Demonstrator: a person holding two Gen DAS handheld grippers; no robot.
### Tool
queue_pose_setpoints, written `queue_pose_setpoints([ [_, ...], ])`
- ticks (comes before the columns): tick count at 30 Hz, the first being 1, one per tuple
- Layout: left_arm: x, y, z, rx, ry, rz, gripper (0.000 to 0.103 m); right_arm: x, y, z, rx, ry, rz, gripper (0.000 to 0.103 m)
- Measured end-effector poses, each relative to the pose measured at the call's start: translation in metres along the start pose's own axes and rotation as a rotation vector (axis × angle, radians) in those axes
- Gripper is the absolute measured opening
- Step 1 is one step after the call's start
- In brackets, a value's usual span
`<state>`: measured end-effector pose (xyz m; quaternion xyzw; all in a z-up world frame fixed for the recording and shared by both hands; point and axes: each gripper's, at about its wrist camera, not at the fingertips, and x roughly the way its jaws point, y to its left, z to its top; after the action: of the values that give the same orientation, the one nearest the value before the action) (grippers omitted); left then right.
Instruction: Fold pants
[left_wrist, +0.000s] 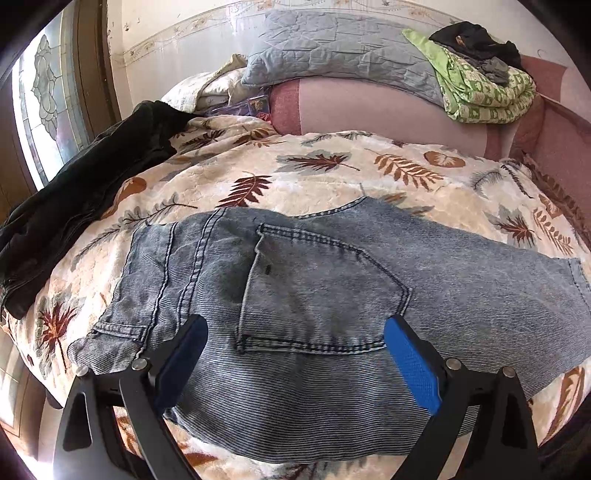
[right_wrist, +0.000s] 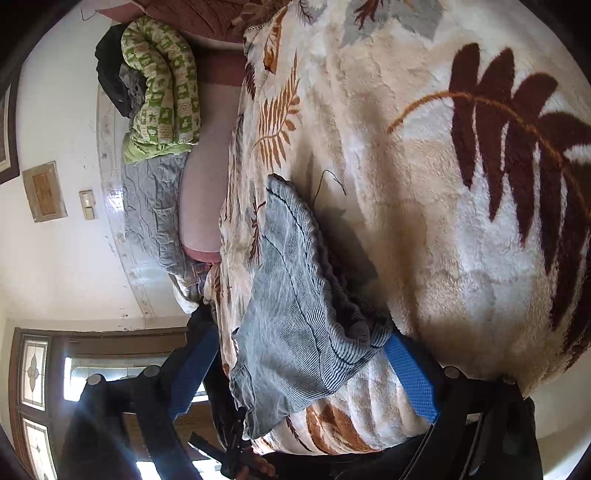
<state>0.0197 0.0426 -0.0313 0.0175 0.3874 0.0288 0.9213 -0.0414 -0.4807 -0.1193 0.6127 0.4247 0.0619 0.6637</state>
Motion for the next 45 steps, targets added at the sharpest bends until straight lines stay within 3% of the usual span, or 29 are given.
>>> queue_pose_setpoints([
  [1,-0.002,-0.005,0.003,0.007,-0.007,-0.01,0.096,0.0,0.006,0.0,-0.036,-0.007,-0.039,0.079],
  [2,-0.004,-0.012,0.005,0.017,-0.013,-0.021,0.096,0.0,0.01,0.0,-0.065,-0.015,-0.07,0.046],
  [3,-0.006,-0.018,0.006,0.029,-0.018,-0.03,0.096,0.0,0.012,0.001,-0.071,-0.02,-0.077,0.028],
  [7,-0.009,-0.047,0.01,0.067,-0.025,-0.072,0.096,-0.004,0.03,-0.001,-0.159,-0.059,-0.143,0.027],
  [11,-0.014,-0.08,0.01,0.123,-0.03,-0.127,0.096,-0.013,0.067,-0.011,-0.364,-0.16,-0.249,0.027],
  [13,-0.015,-0.097,0.009,0.152,-0.03,-0.15,0.096,-0.001,0.061,-0.008,-0.374,-0.117,-0.336,0.027],
  [15,-0.015,-0.111,0.009,0.177,-0.023,-0.176,0.096,0.015,0.037,-0.002,-0.302,0.007,-0.4,0.033],
  [16,-0.016,-0.118,0.009,0.188,-0.023,-0.189,0.096,0.008,0.033,-0.001,-0.275,-0.001,-0.346,0.034],
  [17,-0.016,-0.125,0.009,0.198,-0.024,-0.2,0.096,0.001,0.033,0.0,-0.268,0.001,-0.318,0.043],
  [18,-0.017,-0.131,0.01,0.207,-0.023,-0.212,0.096,-0.006,0.034,0.001,-0.268,-0.001,-0.308,0.06],
  [20,-0.019,-0.145,0.012,0.225,-0.026,-0.238,0.096,-0.022,0.042,0.004,-0.292,-0.065,-0.32,0.07],
  [23,-0.019,-0.167,0.014,0.265,-0.028,-0.27,0.096,-0.036,0.059,0.012,-0.342,-0.142,-0.37,0.07],
  [25,-0.014,-0.18,0.015,0.288,-0.02,-0.279,0.096,-0.035,0.073,0.019,-0.357,-0.142,-0.33,0.069],
  [29,0.009,-0.194,0.011,0.294,0.064,-0.28,0.096,0.002,0.103,0.03,-0.358,-0.005,-0.116,0.07],
  [31,0.021,-0.196,0.006,0.282,0.118,-0.272,0.096,0.041,0.105,0.04,-0.294,0.103,-0.049,0.07],
  [35,0.035,-0.192,-0.005,0.269,0.177,-0.275,0.096,0.115,0.088,0.064,-0.214,0.238,-0.104,0.07],
  [36,0.034,-0.191,-0.006,0.275,0.165,-0.276,0.096,0.124,0.081,0.07,-0.18,0.226,-0.125,0.065],
  [39,0.033,-0.191,-0.009,0.282,0.156,-0.278,0.096,0.117,0.073,0.081,-0.057,0.136,-0.06,0.063],
  [43,0.033,-0.19,-0.009,0.284,0.149,-0.282,0.097,0.103,0.094,0.067,-0.183,0.128,-0.097,0.067],
  [45,0.034,-0.192,-0.009,0.288,0.149,-0.278,0.097,0.103,0.09,0.072,-0.248,0.078,-0.221,0.069],
])
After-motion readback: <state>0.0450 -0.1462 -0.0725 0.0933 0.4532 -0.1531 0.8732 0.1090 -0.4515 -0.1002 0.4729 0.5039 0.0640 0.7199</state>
